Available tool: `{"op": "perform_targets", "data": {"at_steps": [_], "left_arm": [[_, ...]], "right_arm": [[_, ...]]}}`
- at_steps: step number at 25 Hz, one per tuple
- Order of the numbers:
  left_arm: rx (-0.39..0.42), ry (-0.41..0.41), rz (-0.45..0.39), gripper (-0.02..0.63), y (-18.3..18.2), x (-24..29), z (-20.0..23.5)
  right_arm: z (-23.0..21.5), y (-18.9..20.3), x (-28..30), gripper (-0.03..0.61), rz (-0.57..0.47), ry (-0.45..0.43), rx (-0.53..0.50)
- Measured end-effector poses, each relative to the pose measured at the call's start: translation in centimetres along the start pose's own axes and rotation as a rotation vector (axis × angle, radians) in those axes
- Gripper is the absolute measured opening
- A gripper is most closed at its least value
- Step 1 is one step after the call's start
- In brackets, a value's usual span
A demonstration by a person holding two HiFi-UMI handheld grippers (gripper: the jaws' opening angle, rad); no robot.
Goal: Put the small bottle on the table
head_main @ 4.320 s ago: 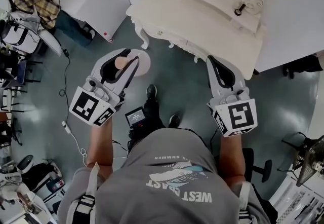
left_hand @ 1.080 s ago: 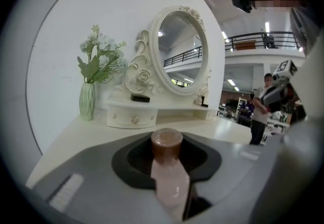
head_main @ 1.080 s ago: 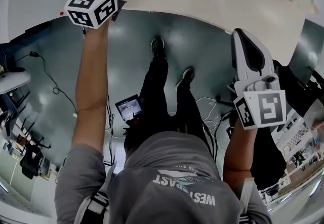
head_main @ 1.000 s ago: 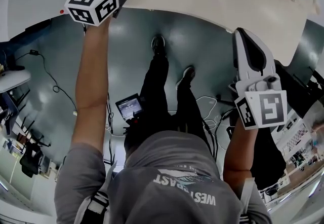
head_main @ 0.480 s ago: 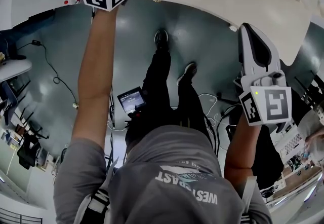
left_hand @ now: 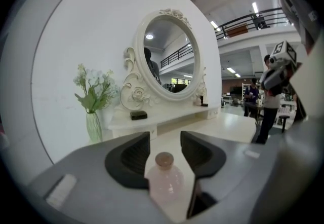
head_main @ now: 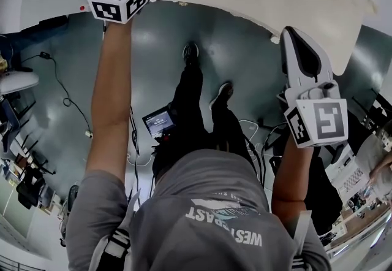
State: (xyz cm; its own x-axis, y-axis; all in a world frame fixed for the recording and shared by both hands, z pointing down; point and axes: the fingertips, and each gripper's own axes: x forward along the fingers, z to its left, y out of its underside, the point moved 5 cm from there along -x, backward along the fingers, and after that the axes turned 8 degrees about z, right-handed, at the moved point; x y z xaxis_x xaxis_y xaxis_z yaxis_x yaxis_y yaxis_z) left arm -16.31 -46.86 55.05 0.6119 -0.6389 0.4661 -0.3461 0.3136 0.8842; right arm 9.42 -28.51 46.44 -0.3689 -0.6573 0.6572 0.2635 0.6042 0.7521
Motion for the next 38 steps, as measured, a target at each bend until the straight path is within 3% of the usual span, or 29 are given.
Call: {"op": "perform_targets", "data": {"at_steps": [9,14,20,27,31,35,38], "left_arm": [[0.067,-0.098,-0.148,0.125,-8.5,-12.8,-3.3],[0.101,-0.082,-0.226,0.074,-13.4,-19.8,-8.1],[0.174,-0.034,-0.262,0.063,-17.7,-27.2,-15.0],[0.236,-0.007,-0.235,0.063,-19.4,-33.3,-22.9],[0.247,-0.042,-0.236,0.063,-20.0,-36.5,-25.8],[0.234,-0.081,-0.304,0.063,-21.0,-39.7,-27.8],[0.237,-0.113,-0.279,0.063,-20.5,-41.4,-29.1]], "right_arm": [[2.3,-3.7,-6.9,0.002,-0.098,-0.012,-0.047],[3.6,-5.7,-11.3,0.002,-0.16,-0.018,-0.077],[5.1,-7.1,-17.8,0.002,-0.225,-0.031,-0.117],[6.0,-7.6,-24.8,0.002,-0.306,-0.061,-0.147],[6.7,-7.1,-28.3,0.0,-0.322,-0.079,-0.171],[7.6,-6.5,-31.3,0.0,-0.343,-0.104,-0.202],[8.2,-6.0,-33.3,0.0,-0.358,-0.114,-0.219]]}}
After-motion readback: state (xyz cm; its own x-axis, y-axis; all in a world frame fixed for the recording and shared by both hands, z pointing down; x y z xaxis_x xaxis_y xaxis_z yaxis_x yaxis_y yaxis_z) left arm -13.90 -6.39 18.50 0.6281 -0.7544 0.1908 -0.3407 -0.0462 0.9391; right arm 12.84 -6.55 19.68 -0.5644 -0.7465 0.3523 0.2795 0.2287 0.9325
